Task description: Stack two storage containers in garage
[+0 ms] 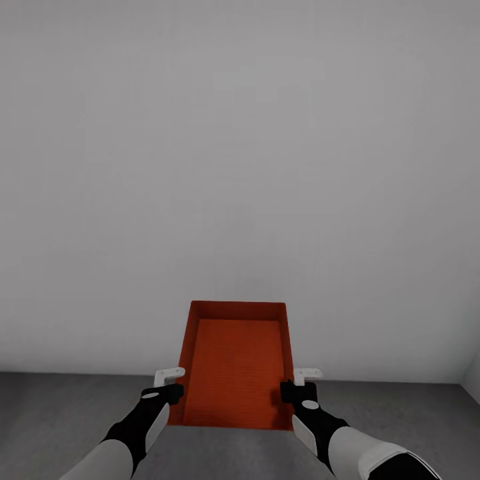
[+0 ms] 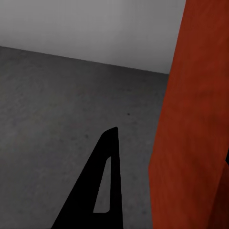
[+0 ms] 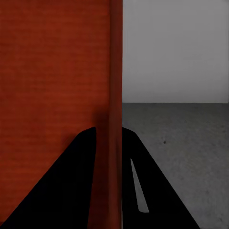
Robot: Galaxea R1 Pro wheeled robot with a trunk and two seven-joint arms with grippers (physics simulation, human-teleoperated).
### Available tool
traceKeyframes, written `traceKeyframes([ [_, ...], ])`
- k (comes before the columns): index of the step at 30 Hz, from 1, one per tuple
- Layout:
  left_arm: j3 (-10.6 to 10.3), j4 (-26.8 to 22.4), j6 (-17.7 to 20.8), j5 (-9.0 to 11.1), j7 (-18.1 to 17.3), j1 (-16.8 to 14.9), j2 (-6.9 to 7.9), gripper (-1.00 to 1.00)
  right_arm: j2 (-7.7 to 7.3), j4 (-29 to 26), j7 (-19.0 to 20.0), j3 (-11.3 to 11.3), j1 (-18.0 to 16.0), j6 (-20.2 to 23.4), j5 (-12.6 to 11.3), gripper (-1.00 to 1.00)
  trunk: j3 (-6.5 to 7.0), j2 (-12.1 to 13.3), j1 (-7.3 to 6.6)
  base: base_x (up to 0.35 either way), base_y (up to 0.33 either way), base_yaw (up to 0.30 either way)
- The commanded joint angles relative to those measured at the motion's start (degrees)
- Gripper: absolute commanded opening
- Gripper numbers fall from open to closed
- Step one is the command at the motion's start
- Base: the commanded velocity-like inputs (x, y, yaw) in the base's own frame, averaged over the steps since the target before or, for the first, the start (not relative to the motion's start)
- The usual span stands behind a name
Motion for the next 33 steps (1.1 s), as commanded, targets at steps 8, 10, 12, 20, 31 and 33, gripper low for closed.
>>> traceKeyframes([
  [8, 0.46, -0.21, 0.43, -0.99, 0.29, -0.03, 0.64, -1.00, -0.02, 0.08, -0.29, 0.58, -0.07, -0.26, -0.71, -1.00, -0.80, -0.11, 0.02, 0.003, 0.000, 0.000],
  [10, 0.38, -0.21, 0.43, -1.03, 0.46, -0.03, 0.60, -1.00, -0.02, 0.08, -0.29, 0.58, -0.07, -0.25, -0.71, -1.00, -0.98, -0.11, 0.02, 0.000, 0.000, 0.000],
  [12, 0.38, -0.21, 0.43, -1.05, 0.64, -0.03, 0.57, -1.00, -0.02, 0.08, -0.29, 0.58, -0.07, -0.25, -0.71, -1.00, -1.16, -0.11, 0.02, 0.000, 0.000, 0.000],
  [20, 0.41, -0.21, 0.45, -0.99, 0.67, -0.03, 0.55, -1.00, -0.02, 0.08, -0.27, 0.58, -0.07, -0.25, -0.71, -1.00, -1.88, -0.11, 0.02, 0.000, 0.000, 0.000],
  [31, 0.33, -0.21, 0.76, -1.15, 0.03, -0.03, 0.55, -1.00, -0.02, 0.08, -0.21, 0.58, -0.07, -0.25, -0.71, -1.00, -4.13, -2.92, 1.56, 0.000, 0.000, 0.000],
  [33, 0.33, -0.21, 0.77, -1.15, 0.03, -0.03, 0.55, -1.00, -0.02, 0.08, -0.20, 0.58, -0.07, -0.25, -0.71, -1.00, -4.67, -3.72, 2.00, 0.000, 0.000, 0.000],
])
